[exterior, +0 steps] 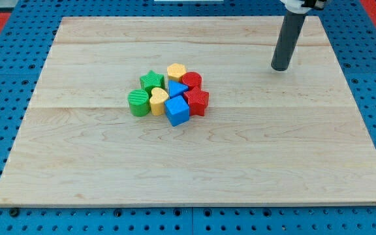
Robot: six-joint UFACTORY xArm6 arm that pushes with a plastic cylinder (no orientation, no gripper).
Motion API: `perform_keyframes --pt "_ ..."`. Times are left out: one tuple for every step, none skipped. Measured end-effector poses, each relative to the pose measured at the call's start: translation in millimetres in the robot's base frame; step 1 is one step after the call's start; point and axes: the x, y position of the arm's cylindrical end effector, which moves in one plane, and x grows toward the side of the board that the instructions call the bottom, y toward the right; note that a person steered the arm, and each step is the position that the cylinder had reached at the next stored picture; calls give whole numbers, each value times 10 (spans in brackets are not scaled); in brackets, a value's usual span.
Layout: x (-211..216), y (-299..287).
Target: Separate the blue blocks from group of blocks
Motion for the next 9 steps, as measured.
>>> perform_keyframes --pt "8 0" --pt "8 28" --pt "-137 -234" --pt "-382 -832" --pt "-383 -1474" --pt "-383 -1751" --pt "-383 -1751" --pt "-383 -2020" --pt "-18 -2119"
